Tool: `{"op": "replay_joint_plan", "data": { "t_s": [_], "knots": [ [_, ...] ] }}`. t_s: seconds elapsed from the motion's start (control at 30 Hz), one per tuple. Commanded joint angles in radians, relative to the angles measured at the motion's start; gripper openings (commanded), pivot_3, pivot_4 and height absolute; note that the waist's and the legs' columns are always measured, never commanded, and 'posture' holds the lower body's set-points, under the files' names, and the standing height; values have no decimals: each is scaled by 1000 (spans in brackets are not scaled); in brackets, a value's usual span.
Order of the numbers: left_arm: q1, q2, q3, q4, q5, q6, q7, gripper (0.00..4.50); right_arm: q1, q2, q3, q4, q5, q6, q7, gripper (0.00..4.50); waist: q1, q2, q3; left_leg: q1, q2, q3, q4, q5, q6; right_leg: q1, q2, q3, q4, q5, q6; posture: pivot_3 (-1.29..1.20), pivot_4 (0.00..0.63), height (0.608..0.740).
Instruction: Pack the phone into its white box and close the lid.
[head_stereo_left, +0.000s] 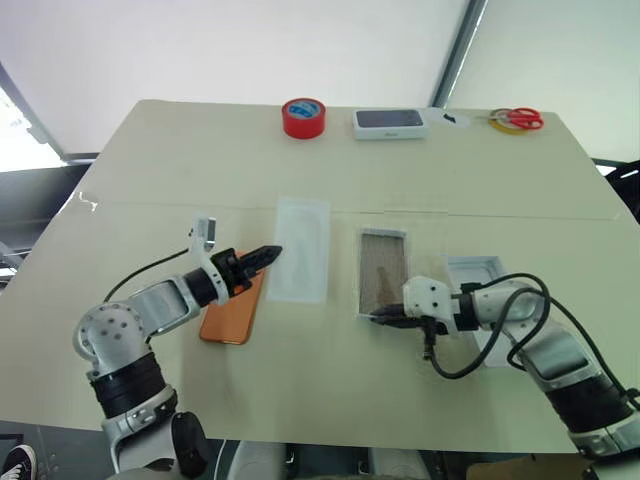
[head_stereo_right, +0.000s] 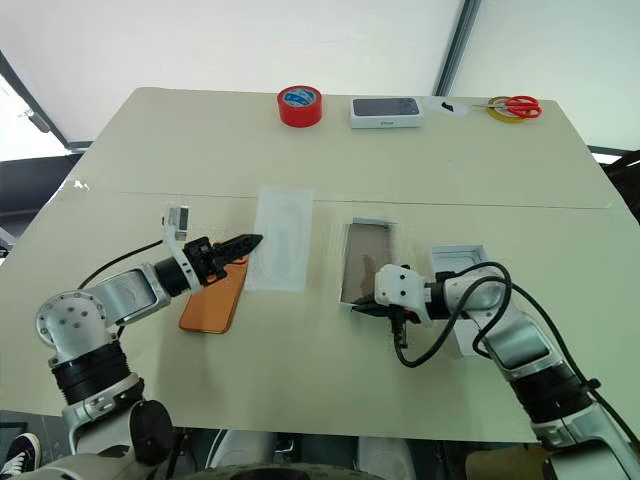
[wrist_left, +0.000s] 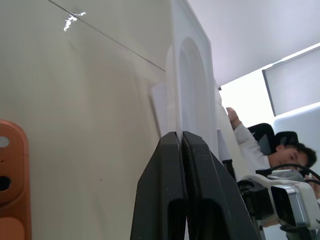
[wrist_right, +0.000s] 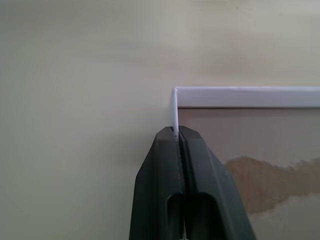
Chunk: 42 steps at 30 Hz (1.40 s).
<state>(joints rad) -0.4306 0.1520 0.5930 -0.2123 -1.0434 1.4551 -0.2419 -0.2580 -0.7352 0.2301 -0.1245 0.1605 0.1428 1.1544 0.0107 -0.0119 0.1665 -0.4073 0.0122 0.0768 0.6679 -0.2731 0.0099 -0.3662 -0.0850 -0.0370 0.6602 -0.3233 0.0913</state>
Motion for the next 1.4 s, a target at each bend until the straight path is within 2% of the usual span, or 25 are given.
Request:
{"op": "replay_joint_plan", "data": {
  "t_s": [0.03, 0.3, 0.4, 0.5, 0.6, 0.67, 0.8, 0.97, 1.03, 1.13, 1.27, 1.4],
  "knots": [
    [-31, -30, 18, -4, -59, -44, 58, 0, -37, 27, 26, -10, -28, -20, -15, 21, -1, 0, 0, 0, 0, 0, 0, 0, 0, 0, 0, 0, 0, 0, 0, 0, 150, 730],
    [-73, -97, -41, 43, -65, -120, 154, 0, -167, 155, 65, 47, -60, 44, -82, 21, 0, -1, 0, 0, 0, 0, 0, 0, -1, 0, 1, 0, 0, 0, 0, 0, 150, 730],
    [-74, -106, -93, 57, -36, -160, 168, 0, -186, 161, 49, 40, -4, 123, -55, 825, 1, -2, 1, 0, 0, 0, 0, 0, -1, 0, 1, 0, 0, 0, 0, 0, 150, 730],
    [-71, -105, -128, 62, -29, -189, 175, 0, -188, 160, 30, 38, -13, 111, -87, 2353, 0, -2, 1, 0, 0, 0, 0, 0, -1, 0, 1, 0, 0, 0, 0, 0, 150, 730],
    [-68, -111, -154, 70, -23, -227, 179, 0, -154, 108, -27, -5, 27, 106, -62, 3890, 2, -2, 1, -1, 0, 0, 0, 0, -1, -1, 1, 0, 0, 0, 0, 0, 150, 730],
    [-69, -112, -177, 83, -14, -247, 177, 0, -141, 72, -77, 1, 54, 109, -52, 3890, 2, -2, 1, -1, 0, 0, 0, 0, -1, 0, 1, 0, 0, 0, 0, 0, 150, 730],
    [-88, -130, -244, 138, 45, -309, 165, 0, -162, -20, -155, 182, 13, -11, -54, 3890, 2, -2, 1, -1, 0, 0, 0, 0, -1, 1, 1, -1, -1, 0, 0, 0, 150, 730],
    [-85, -135, -317, 177, 101, -345, 153, 0, -206, -38, -168, 295, -16, -90, -59, 3890, -5, -2, 2, -1, 2, 0, -1, 1, -1, -1, 3, 0, -2, 0, 0, 0, 150, 730],
    [-79, -144, -323, 181, 84, -335, 142, 0, -211, -32, -171, 307, -15, -102, -65, 3890, -6, -2, 2, -1, 2, 0, -1, 1, -1, -1, 3, 0, -2, 0, 0, 0, 150, 730],
    [-70, -142, -345, 167, 83, -333, 124, 984, -210, -24, -172, 307, -14, -112, -73, 3979, -4, -2, 2, -1, 2, 0, -1, 1, -1, -1, 3, 0, -2, 0, 0, 0, 150, 730],
    [-73, -134, -345, 152, 82, -330, 137, 2897, -208, -12, -172, 305, -11, -116, -88, 3979, 0, -2, 2, -1, 2, 0, 0, 1, -2, 0, 3, 0, -2, 0, 0, 0, 150, 730],
    [-79, -120, -339, 125, 74, -331, 143, 2897, -231, 19, -172, 317, -15, -125, -120, 3979, -1, -2, 2, -1, 2, 0, 0, 1, -2, 0, 3, 0, -2, 0, 0, 0, 150, 730]
  ]
}}
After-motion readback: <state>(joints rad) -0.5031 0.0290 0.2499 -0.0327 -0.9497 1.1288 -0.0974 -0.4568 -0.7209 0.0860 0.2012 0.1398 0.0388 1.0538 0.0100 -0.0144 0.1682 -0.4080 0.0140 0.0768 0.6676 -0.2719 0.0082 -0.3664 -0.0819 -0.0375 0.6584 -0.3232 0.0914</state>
